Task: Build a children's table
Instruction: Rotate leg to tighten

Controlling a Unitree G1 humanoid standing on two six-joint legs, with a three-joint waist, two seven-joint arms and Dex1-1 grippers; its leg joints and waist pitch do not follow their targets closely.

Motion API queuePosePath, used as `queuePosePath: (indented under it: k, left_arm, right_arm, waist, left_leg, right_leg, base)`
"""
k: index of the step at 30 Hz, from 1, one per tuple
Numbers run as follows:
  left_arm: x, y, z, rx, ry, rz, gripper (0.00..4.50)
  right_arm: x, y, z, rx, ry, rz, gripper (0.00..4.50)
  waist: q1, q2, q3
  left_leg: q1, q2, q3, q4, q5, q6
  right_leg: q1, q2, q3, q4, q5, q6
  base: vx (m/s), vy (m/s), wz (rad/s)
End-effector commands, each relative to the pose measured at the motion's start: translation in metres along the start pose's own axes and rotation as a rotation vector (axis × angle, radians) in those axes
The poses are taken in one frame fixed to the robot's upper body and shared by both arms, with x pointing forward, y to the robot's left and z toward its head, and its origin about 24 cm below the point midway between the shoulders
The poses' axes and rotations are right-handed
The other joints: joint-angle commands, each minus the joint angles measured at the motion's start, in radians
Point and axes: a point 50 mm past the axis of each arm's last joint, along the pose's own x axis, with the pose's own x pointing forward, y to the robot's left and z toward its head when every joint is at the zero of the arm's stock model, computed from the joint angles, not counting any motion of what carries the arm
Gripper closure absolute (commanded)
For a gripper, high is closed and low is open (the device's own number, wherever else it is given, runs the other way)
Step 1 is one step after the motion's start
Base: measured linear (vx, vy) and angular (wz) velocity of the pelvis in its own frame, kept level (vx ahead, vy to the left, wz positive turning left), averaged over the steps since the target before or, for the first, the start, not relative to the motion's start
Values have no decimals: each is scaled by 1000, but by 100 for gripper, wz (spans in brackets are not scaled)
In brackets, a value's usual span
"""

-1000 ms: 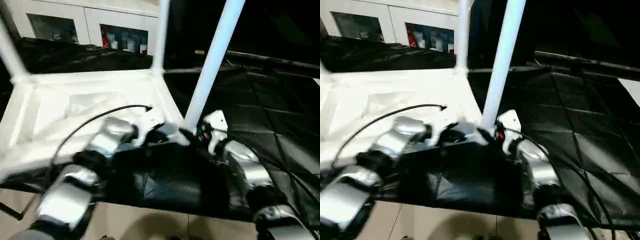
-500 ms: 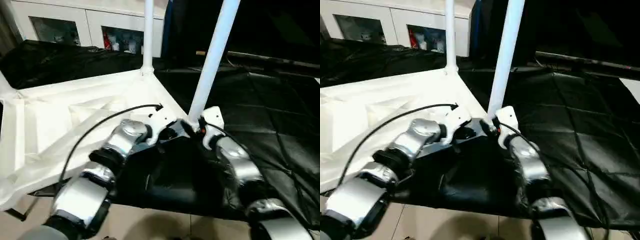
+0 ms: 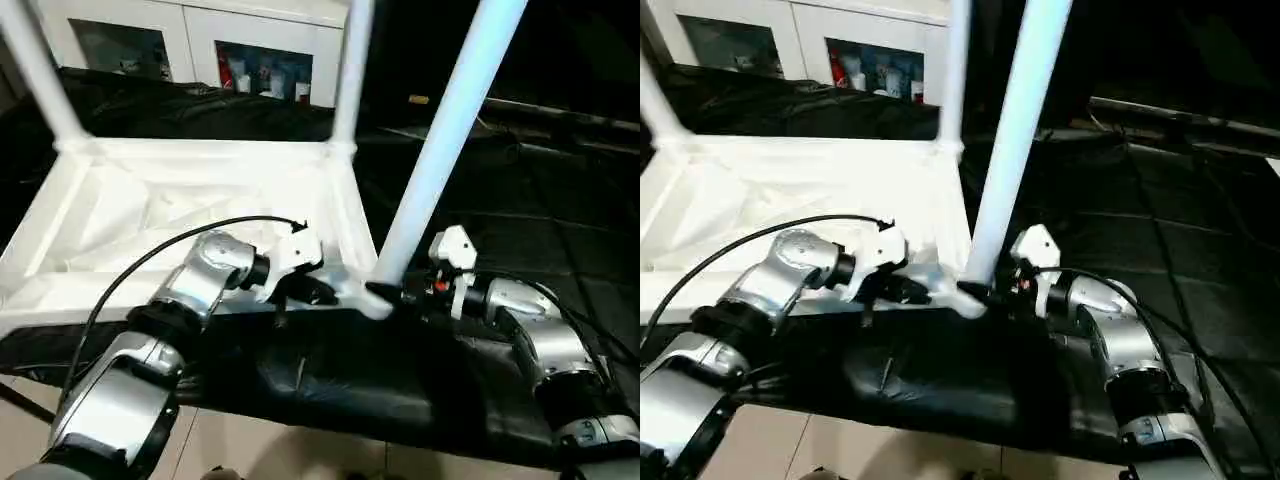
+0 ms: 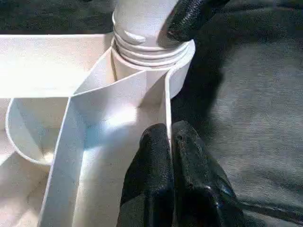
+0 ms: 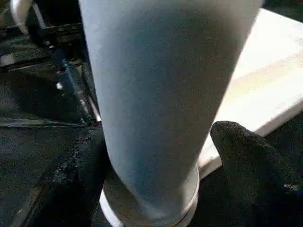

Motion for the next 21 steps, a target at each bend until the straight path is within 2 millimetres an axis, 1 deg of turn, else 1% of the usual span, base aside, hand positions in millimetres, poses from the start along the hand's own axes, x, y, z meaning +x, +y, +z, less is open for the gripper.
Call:
queuePosePath:
  k: [1, 2, 3, 4, 6, 7, 8, 10, 11, 13, 15, 16, 18, 20, 21]
  left_arm:
    - [6, -8, -4, -3, 17, -82, 450]
    - [5, -8, -4, 0, 15, -79, 450]
    - [4, -8, -4, 1, 15, -77, 450]
    - [2, -7, -4, 3, 14, -69, 450]
    - [0, -6, -4, 2, 12, -54, 450]
    - [-1, -6, -5, -1, 10, -47, 450]
    - [-1, -5, -5, -3, 9, -43, 450]
    - [-1, -4, -6, -7, 8, -31, 450]
    - [-1, -4, -6, -10, 7, -26, 450]
    - [-1, -4, -6, -12, 6, -21, 450]
    - [-1, -4, -6, -13, 5, -19, 450]
    - [-1, -3, -6, -15, 3, -12, 450]
    - [-1, -3, -6, -18, 1, -9, 450]
    - [0, -1, -7, -38, 4, 35, 450]
    - [0, -1, -7, -38, 4, 35, 450]
  right_arm:
    - [-11, -3, -6, -17, 62, -15, 92]
    - [-11, -3, -5, -16, 63, -9, 92]
    - [-11, -3, -5, -17, 64, -5, 92]
    - [-10, -2, -4, -24, 69, 9, 92]
    - [-9, 0, -3, -35, 80, 29, 92]
    - [-9, 1, -4, -36, 83, 35, 92]
    - [-9, 1, -4, -35, 85, 37, 92]
    - [-8, 1, -4, -32, 87, 40, 118]
    - [-7, 1, -5, -30, 86, 40, 126]
    - [-6, 0, -5, -21, 85, 42, 138]
    - [-6, 1, -5, -19, 85, 44, 162]
    - [-5, 1, -6, -10, 82, 48, 169]
    - [-5, 2, -7, -3, 77, 46, 173]
    - [-2, 5, -10, 54, 36, 7, 189]
    - [-2, 5, -10, 54, 36, 7, 193]
  waist:
    - [-4, 7, -54]
    - [-4, 3, -53]
    - [-3, 4, -54]
    - [-4, -1, -54]
    - [-4, 0, -55]
    - [-3, -3, -56]
    - [-4, -3, -55]
    - [-4, -3, -56]
    - [-4, -6, -56]
    - [-3, -5, -55]
    - [-2, -7, -55]
    - [-2, -6, -54]
    - [-1, -6, -55]
    - [-1, -4, -55]
    - [-2, -4, -53]
  left_leg:
    - [4, -5, 19, -59, -251, 75]
    - [4, -5, 19, -60, -255, 68]
    - [3, -5, 17, -60, -253, 64]
    - [2, -5, 18, -60, -249, 63]
    - [0, -6, 17, -58, -229, 63]
    - [-1, -6, 17, -58, -214, 67]
    - [-1, -6, 18, -57, -209, 69]
    - [-1, -7, 18, -56, -202, 71]
    - [-1, -7, 18, -56, -202, 74]
    - [-1, -7, 18, -56, -207, 76]
    - [-1, -7, 18, -56, -208, 75]
    - [-1, -7, 18, -56, -212, 73]
    - [-1, -7, 18, -56, -207, 73]
    - [-1, -7, 18, -56, -206, 72]
    - [-1, -6, 17, -57, -210, 70]
  right_leg:
    - [59, -38, 27, -61, -154, -255]
    - [58, -38, 27, -63, -179, -243]
    - [59, -39, 27, -62, -184, -239]
    - [59, -38, 27, -63, -191, -231]
    - [60, -38, 28, -61, -179, -225]
    - [60, -38, 28, -58, -163, -227]
    - [60, -37, 28, -58, -157, -228]
    - [60, -37, 27, -57, -149, -231]
    - [60, -37, 27, -57, -149, -232]
    - [59, -37, 27, -58, -161, -230]
    - [59, -38, 27, -59, -172, -228]
    - [59, -39, 27, -60, -182, -225]
    - [59, -38, 27, -59, -173, -225]
    - [59, -38, 27, -58, -167, -227]
    - [58, -38, 27, -59, -172, -227]
  base:
    - [0, 0, 0]
    - [0, 0, 0]
    - [0, 0, 0]
    - [0, 0, 0]
    - [0, 0, 0]
    - [0, 0, 0]
    - [0, 0, 0]
    - [0, 0, 0]
    - [0, 0, 0]
    - [0, 0, 0]
    - [0, 0, 0]
    - [0, 0, 0]
    - [0, 0, 0]
    - [0, 0, 0]
    - [0, 0, 0]
